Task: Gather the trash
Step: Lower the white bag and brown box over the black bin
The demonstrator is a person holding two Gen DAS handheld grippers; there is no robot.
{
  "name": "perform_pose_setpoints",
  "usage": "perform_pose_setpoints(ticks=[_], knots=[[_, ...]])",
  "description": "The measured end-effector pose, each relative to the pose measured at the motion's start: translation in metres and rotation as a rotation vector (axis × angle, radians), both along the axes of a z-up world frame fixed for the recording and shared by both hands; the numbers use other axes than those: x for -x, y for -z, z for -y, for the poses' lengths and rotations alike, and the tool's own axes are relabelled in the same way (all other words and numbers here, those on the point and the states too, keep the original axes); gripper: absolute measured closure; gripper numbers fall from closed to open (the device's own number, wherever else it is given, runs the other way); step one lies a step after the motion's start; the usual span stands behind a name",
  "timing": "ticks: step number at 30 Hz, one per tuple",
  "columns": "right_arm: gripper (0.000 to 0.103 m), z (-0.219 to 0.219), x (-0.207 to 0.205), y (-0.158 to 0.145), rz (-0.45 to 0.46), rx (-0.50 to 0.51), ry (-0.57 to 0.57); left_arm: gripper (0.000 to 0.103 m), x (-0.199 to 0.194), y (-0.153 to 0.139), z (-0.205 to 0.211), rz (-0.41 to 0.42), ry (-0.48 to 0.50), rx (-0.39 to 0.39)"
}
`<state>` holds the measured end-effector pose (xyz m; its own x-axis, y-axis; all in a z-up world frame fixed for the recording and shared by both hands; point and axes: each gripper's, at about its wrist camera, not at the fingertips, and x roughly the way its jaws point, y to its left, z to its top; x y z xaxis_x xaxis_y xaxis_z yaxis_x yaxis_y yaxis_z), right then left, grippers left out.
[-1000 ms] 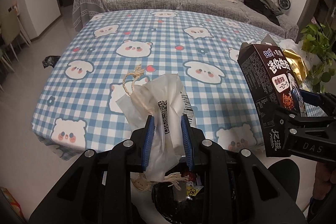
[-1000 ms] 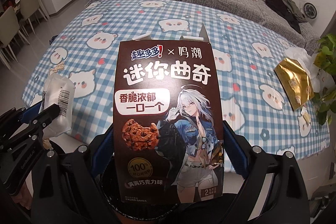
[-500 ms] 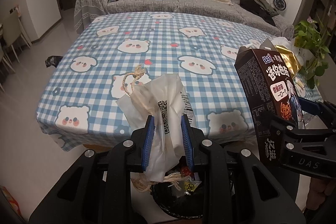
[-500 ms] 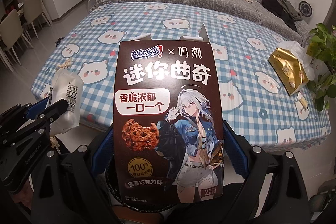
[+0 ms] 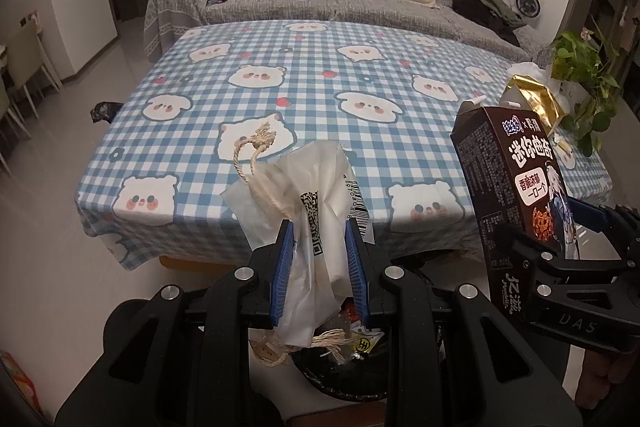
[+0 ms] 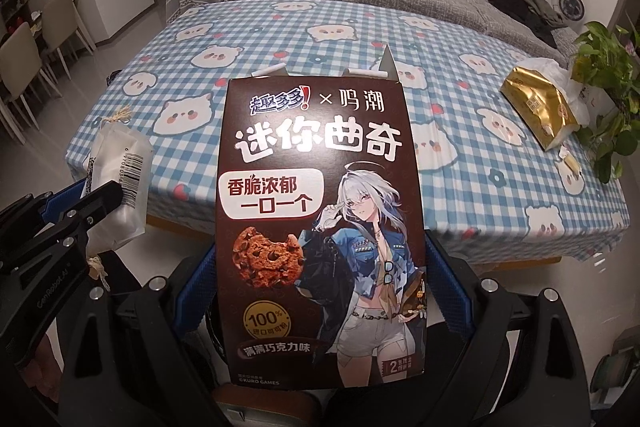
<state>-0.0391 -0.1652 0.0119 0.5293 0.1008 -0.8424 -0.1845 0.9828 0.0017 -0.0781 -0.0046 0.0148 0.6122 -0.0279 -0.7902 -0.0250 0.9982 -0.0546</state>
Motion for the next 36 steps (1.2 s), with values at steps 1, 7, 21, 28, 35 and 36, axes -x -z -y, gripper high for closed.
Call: perform_pose_setpoints(ticks=[1, 7, 21, 28, 35, 36], knots=[[0.015, 0.001, 0.003, 0.002, -0.003, -0.006, 0.002, 0.077, 0.002, 0.002, 0.000, -0.003, 0.003, 0.003], [0.015, 0.000, 0.019, 0.017, -0.016, -0.021, 0.008, 0.077, 0.012, 0.012, 0.002, -0.010, 0.003, 0.004], [0.015, -0.009, 0.031, 0.067, -0.086, -0.042, -0.004, 0.077, 0.025, 0.060, -0.006, -0.074, -0.001, 0.036], [0.015, -0.011, 0.033, 0.106, -0.142, -0.032, 0.001, 0.077, 0.027, 0.106, -0.013, -0.109, -0.007, 0.062], [0.015, -0.017, 0.028, 0.143, -0.184, -0.006, 0.009, 0.077, 0.020, 0.139, -0.019, -0.133, -0.020, 0.060], [0.015, -0.018, 0.027, 0.147, -0.190, -0.006, 0.010, 0.077, 0.019, 0.143, -0.020, -0.138, -0.023, 0.058]])
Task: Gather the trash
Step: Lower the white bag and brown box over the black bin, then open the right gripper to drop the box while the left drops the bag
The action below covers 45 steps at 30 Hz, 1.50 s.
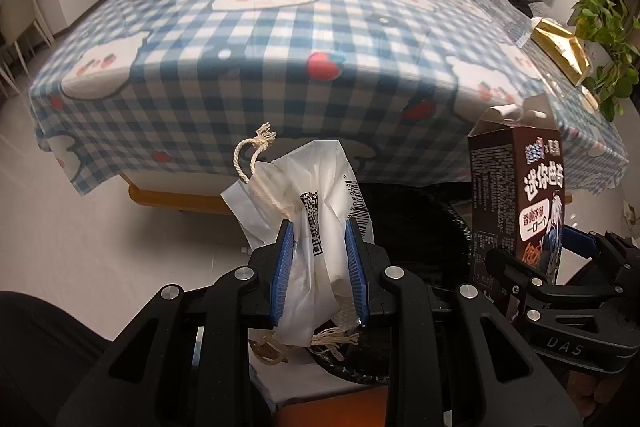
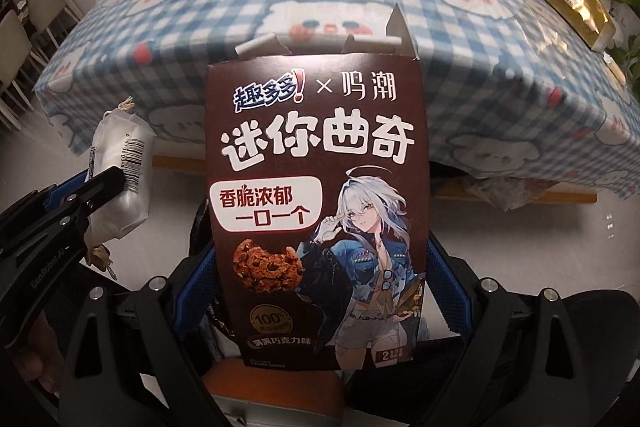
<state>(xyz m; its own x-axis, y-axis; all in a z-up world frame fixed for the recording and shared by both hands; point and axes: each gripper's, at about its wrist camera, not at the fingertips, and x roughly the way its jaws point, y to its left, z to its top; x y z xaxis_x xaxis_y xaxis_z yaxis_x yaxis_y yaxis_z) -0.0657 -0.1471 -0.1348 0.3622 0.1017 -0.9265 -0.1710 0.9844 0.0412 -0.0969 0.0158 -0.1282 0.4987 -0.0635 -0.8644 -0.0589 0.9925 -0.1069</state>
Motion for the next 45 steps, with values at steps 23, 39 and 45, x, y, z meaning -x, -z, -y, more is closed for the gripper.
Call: perform_pose_setpoints(ticks=[23, 39, 45], knots=[[0.014, -0.009, -0.024, 0.062, -0.110, 0.000, -0.005, 0.077, -0.020, 0.055, -0.005, -0.088, -0.004, -0.004], [0.007, 0.016, -0.019, 0.048, -0.070, -0.023, 0.018, 0.077, -0.027, 0.056, 0.015, -0.109, 0.015, 0.003], [0.007, 0.054, -0.017, 0.039, -0.039, -0.005, 0.078, 0.077, -0.035, 0.060, 0.054, -0.117, 0.078, 0.019]])
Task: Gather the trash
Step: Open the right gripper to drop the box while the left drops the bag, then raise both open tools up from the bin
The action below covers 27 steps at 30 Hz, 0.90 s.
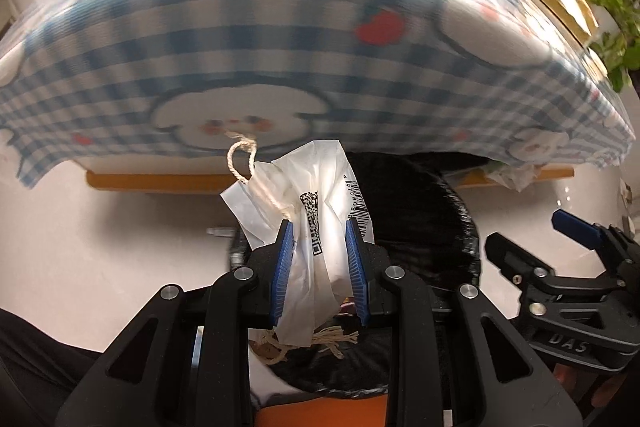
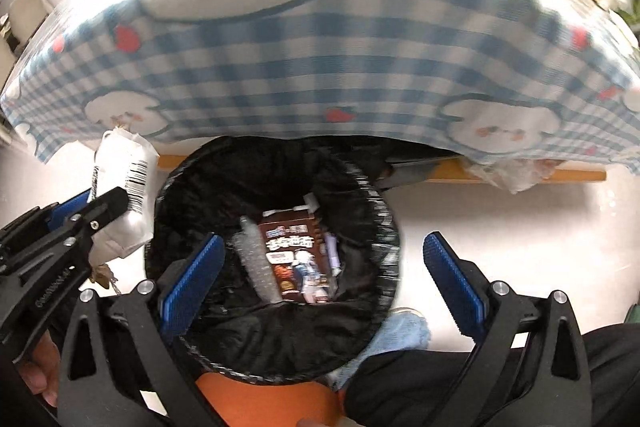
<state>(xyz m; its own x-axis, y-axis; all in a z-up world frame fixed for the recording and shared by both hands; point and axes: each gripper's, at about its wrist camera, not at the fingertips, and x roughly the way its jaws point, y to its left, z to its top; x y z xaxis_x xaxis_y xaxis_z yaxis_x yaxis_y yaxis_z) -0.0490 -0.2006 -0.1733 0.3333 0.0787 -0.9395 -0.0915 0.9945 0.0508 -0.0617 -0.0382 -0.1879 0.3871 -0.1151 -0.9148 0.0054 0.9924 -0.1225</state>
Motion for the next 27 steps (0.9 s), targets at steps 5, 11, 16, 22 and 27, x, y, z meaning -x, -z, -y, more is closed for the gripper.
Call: perform_pose_setpoints(ticks=[5, 11, 16, 22, 27], knots=[[0.007, 0.033, 0.004, -0.001, 0.000, 0.004, 0.054, 0.077, -0.004, 0.006, 0.030, -0.016, 0.041, 0.013], [0.007, 0.063, 0.007, -0.002, 0.003, 0.002, 0.101, 0.076, -0.002, 0.006, 0.056, -0.008, 0.068, 0.015], [0.007, 0.073, 0.008, -0.002, 0.009, 0.003, 0.104, 0.062, 0.000, 0.009, 0.063, -0.009, 0.058, 0.004], [0.007, 0.069, 0.006, -0.004, 0.016, 0.002, 0.091, 0.037, 0.000, 0.008, 0.057, 0.004, 0.036, -0.017], [0.007, 0.060, 0.007, -0.011, 0.034, -0.001, 0.077, 0.024, 0.003, 0.002, 0.043, 0.007, 0.019, -0.034]])
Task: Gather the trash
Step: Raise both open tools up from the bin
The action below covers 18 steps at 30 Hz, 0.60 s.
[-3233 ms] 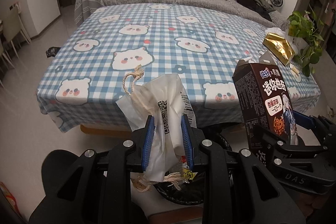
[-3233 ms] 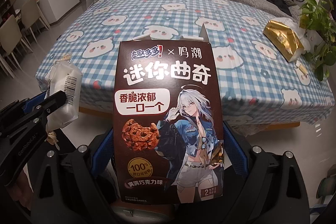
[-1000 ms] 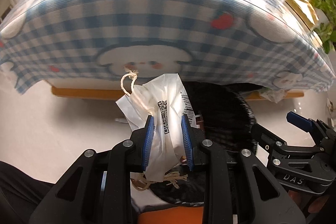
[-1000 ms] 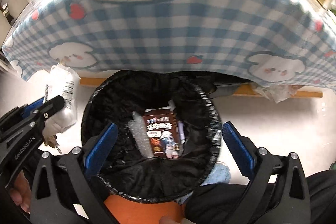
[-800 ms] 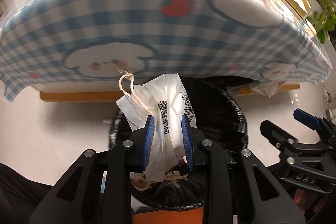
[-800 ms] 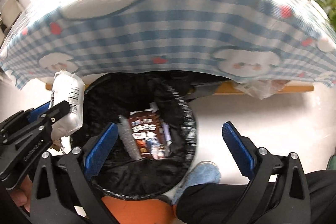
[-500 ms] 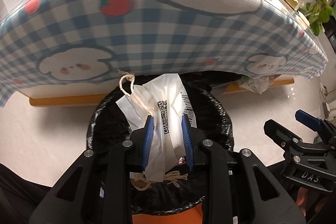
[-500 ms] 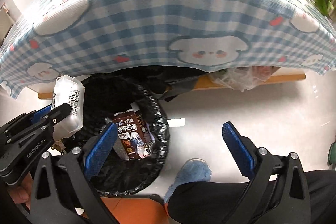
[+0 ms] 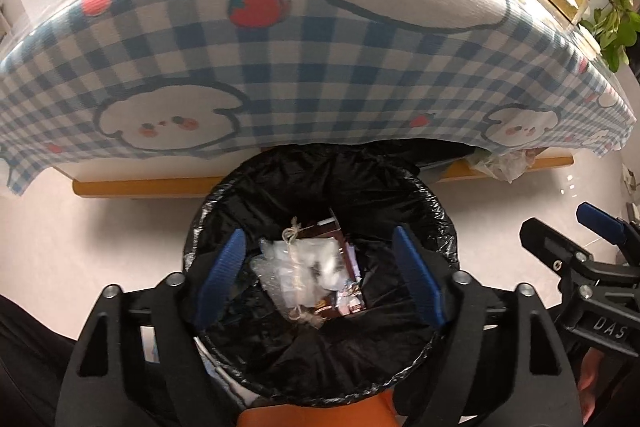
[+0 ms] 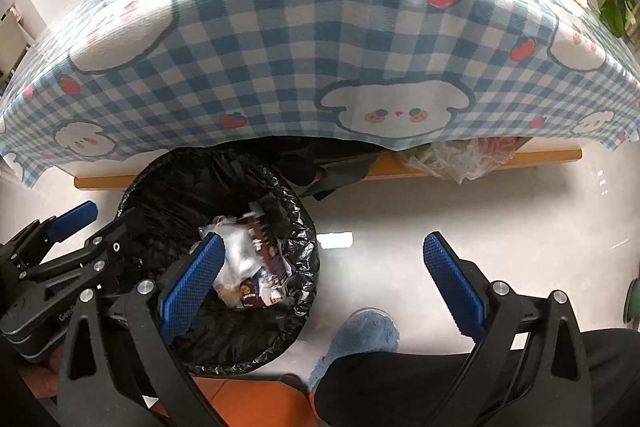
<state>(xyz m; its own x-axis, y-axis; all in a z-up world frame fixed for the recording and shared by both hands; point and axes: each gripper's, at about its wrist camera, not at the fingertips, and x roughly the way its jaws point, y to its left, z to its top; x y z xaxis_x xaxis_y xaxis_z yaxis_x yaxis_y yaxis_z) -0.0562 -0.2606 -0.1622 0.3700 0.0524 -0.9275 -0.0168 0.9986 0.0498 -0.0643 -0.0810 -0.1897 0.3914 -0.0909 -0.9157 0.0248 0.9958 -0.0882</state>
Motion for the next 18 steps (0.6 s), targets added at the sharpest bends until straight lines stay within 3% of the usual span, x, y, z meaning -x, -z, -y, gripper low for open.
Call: perform_pose_setpoints(ticks=[7, 18], knots=[[0.007, -0.012, 0.003, -0.021, 0.038, -0.016, -0.023, 0.006, 0.011, -0.043, -0.025, 0.091, -0.035, -0.015], [0.007, -0.032, 0.017, -0.097, 0.186, -0.023, -0.051, 0.006, 0.025, -0.131, -0.057, 0.217, -0.079, -0.018]])
